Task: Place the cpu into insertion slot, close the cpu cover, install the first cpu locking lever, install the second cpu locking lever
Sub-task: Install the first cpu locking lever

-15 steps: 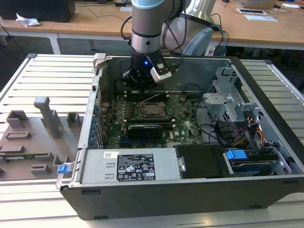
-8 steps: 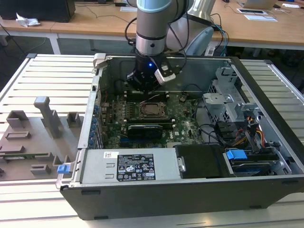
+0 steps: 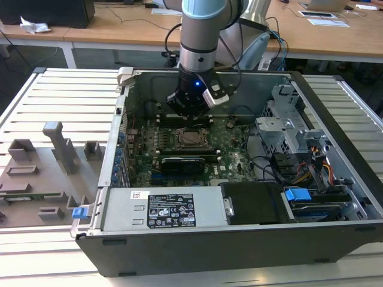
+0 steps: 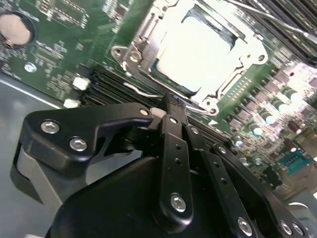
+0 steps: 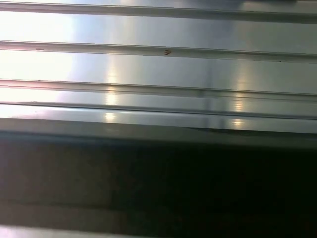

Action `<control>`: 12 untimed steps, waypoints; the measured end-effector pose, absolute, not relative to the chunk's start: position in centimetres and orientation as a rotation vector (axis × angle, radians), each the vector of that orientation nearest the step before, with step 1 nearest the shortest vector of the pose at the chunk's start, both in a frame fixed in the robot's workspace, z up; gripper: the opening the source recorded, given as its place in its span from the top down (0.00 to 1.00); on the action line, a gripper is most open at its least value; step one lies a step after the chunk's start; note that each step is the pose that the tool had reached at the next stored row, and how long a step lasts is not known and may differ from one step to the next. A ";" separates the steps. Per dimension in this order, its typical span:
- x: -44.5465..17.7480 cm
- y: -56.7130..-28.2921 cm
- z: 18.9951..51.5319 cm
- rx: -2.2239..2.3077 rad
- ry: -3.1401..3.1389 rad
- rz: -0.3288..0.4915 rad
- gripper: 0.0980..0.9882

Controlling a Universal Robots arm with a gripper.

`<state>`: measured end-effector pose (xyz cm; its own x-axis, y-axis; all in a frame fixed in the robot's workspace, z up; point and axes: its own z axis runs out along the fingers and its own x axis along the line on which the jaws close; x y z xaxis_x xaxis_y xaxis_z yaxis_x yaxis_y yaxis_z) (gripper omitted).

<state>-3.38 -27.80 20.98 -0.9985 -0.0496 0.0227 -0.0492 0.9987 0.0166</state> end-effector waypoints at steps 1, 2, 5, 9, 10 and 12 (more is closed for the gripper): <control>-3.2 -27.8 20.9 0.077 -3.117 -0.025 0.99; -2.7 -27.8 20.8 0.077 -3.117 -0.025 0.99; -2.2 -27.8 20.7 0.077 -3.117 -0.025 0.99; -1.8 -27.8 20.5 0.075 -3.117 -0.025 0.99; -1.7 -27.9 20.4 0.075 -3.116 -0.024 0.99; -1.6 -27.9 20.3 0.073 -3.117 -0.024 0.99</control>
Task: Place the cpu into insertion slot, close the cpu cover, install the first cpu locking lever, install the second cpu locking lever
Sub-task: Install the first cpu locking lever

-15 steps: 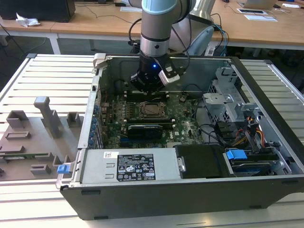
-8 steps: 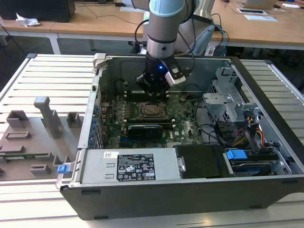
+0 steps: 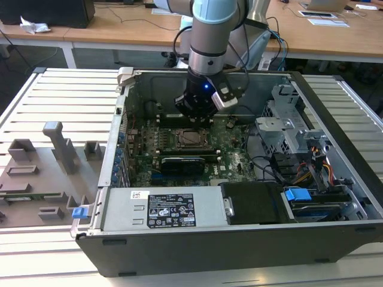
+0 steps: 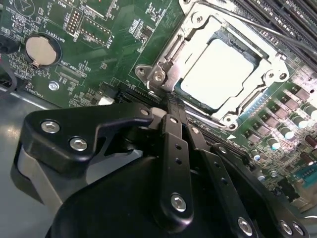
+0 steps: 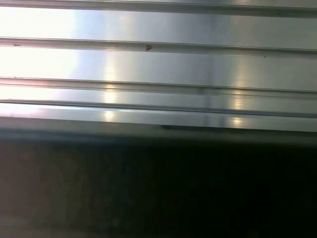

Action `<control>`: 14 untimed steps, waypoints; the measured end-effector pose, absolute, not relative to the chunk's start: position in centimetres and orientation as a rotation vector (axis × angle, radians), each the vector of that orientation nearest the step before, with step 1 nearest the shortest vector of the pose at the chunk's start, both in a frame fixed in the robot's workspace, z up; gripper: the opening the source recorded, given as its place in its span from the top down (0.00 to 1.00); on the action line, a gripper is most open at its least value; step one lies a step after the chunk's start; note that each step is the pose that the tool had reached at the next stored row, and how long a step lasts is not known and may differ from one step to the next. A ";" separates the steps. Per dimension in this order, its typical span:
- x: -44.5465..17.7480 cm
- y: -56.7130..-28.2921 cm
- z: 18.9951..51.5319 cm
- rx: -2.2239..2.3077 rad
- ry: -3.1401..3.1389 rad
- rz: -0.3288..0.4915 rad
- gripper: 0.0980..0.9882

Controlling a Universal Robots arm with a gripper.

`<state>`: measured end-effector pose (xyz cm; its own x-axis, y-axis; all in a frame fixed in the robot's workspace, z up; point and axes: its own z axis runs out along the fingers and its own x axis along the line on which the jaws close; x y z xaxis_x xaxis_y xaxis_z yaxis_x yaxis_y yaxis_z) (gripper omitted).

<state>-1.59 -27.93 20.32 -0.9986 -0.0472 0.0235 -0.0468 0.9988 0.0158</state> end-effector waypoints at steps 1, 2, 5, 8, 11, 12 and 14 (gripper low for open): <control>-1.5 -27.9 20.2 0.073 -3.118 -0.028 0.99; -1.5 -28.0 20.2 0.072 -3.117 -0.027 0.99; -1.4 -28.0 20.1 0.072 -3.117 -0.025 0.99; -1.4 -28.0 20.4 0.072 -3.118 -0.022 0.99; -1.4 -28.0 21.1 0.072 -3.117 -0.016 0.99; -1.4 -28.2 21.1 0.072 -3.117 -0.014 0.99; -1.4 -29.0 21.1 0.072 -3.117 -0.014 0.99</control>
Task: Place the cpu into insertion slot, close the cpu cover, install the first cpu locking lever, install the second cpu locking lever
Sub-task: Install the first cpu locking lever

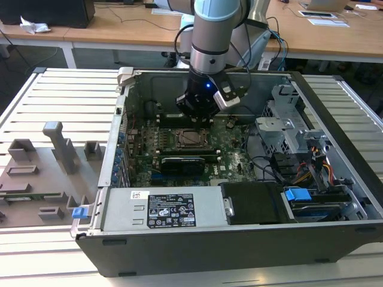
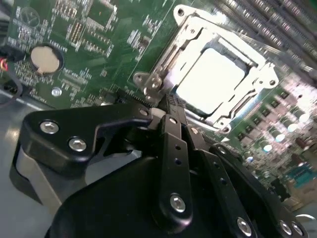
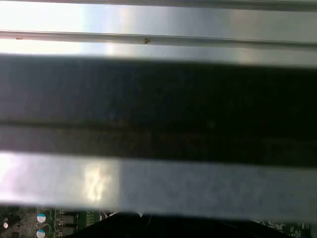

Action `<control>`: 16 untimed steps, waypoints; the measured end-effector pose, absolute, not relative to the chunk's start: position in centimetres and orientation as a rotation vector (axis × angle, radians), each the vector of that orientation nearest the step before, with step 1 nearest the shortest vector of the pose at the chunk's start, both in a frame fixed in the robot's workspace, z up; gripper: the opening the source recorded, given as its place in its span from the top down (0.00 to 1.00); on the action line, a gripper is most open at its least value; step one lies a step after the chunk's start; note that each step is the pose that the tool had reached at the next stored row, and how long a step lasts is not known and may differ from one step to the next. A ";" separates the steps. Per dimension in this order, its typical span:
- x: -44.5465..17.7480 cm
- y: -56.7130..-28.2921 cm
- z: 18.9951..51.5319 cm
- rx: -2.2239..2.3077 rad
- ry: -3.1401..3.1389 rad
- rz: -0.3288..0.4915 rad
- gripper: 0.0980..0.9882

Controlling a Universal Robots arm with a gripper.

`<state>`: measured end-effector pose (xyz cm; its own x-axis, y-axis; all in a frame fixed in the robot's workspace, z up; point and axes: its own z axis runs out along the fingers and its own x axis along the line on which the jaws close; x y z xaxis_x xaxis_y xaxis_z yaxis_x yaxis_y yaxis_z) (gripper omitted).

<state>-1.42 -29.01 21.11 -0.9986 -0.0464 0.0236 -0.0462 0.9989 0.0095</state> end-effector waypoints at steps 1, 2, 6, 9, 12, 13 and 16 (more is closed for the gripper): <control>-1.4 -29.4 21.1 0.072 -3.117 -0.014 0.99; -1.4 -29.7 21.1 0.072 -3.117 -0.014 0.99; -1.4 -31.3 21.1 0.072 -3.117 -0.013 0.99; -1.4 -32.5 21.1 0.072 -3.117 -0.010 0.99; -1.4 -33.4 21.1 0.072 -3.117 -0.004 0.99; -1.4 -33.5 21.1 0.072 -3.117 -0.004 0.99; -1.4 -33.5 21.4 0.072 -3.117 -0.004 0.99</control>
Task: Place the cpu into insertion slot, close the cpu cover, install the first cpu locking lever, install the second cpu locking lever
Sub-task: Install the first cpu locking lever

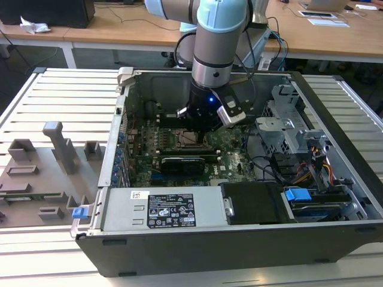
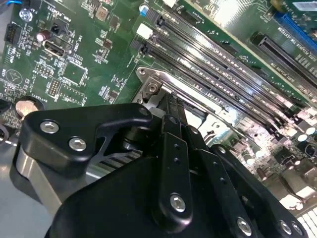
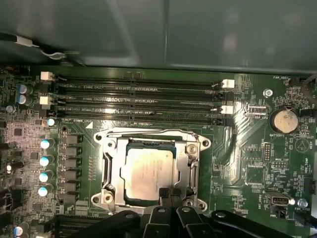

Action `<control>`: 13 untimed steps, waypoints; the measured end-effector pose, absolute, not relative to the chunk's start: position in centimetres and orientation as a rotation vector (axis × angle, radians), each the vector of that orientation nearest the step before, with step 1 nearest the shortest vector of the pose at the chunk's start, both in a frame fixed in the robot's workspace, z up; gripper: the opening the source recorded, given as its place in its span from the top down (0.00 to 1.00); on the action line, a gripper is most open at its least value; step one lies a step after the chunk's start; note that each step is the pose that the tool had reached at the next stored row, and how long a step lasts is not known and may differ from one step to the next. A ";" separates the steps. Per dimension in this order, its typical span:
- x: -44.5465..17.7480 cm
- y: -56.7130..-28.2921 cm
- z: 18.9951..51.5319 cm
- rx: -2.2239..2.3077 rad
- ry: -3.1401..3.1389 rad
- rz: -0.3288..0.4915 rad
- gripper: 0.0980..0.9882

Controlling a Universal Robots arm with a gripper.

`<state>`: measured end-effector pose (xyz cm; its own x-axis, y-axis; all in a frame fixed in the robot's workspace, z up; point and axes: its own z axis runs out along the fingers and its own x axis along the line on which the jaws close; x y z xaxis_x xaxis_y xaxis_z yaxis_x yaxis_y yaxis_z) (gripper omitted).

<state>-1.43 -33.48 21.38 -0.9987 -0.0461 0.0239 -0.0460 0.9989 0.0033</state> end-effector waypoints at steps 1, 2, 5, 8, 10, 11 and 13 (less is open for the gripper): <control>-1.4 -33.5 21.5 0.072 -3.117 -0.004 0.99; -1.4 -33.5 21.7 0.072 -3.117 -0.004 0.99; -1.4 -33.5 22.5 0.072 -3.117 -0.004 0.99; -1.4 -33.5 23.1 0.072 -3.117 -0.004 0.99; -1.4 -33.5 23.5 0.072 -3.117 -0.004 0.99; -1.4 -33.5 23.6 0.072 -3.117 -0.004 0.99; -1.4 -33.5 23.9 0.072 -3.117 -0.004 0.99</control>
